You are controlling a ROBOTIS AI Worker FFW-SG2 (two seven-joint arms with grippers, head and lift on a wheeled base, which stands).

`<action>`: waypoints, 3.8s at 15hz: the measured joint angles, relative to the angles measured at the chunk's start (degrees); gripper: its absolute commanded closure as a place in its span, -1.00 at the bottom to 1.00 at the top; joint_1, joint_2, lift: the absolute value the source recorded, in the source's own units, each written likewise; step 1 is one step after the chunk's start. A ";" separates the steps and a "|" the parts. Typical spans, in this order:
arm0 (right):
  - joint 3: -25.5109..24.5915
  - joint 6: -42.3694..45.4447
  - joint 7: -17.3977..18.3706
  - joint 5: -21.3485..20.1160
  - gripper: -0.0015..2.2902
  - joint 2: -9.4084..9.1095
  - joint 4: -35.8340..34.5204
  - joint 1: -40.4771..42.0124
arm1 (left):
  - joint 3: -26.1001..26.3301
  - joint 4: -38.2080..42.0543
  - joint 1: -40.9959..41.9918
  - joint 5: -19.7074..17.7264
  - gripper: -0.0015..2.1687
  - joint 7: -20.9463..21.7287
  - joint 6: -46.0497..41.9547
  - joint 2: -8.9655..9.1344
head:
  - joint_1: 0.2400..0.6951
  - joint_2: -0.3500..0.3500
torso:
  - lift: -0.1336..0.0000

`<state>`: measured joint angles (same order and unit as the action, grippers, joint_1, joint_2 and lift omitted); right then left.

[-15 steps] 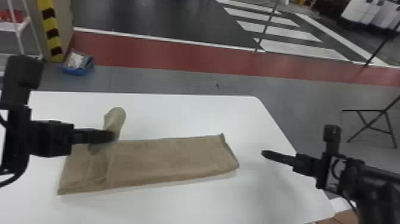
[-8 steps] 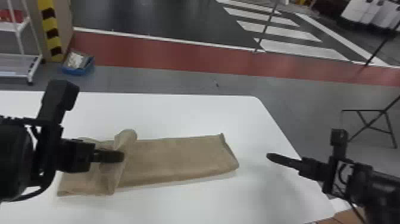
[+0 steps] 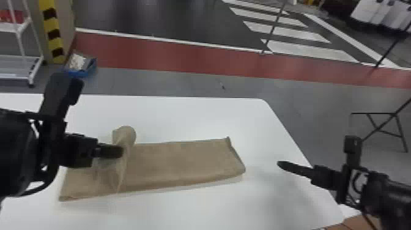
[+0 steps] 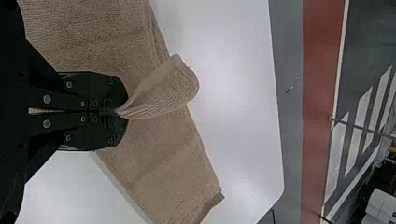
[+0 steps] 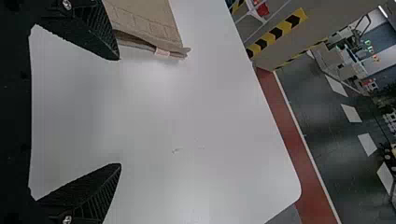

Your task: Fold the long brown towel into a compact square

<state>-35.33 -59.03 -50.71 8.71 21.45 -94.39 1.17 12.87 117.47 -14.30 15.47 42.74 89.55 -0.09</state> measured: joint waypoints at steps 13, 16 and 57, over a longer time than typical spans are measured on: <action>-0.48 -0.15 -0.53 1.64 -0.94 1.47 -0.76 1.74 | -2.87 1.33 -3.18 0.18 0.98 -5.96 0.41 0.00 | 1.00 -1.00 | -0.86; -0.58 -0.15 -0.53 2.06 -0.94 2.28 -0.79 1.80 | -4.93 3.22 -3.58 -0.11 0.98 -6.01 0.41 0.00 | 1.00 -1.00 | -0.86; 32.24 -19.32 14.90 -9.06 -0.88 -21.18 -9.05 -15.95 | -37.17 4.50 19.53 -22.59 -0.97 -0.18 -20.78 -1.97 | 1.00 0.46 | -0.86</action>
<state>-3.08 -78.36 -35.81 -0.34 0.27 -103.44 -14.78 -24.30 121.97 5.23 -7.12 42.56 68.77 -2.05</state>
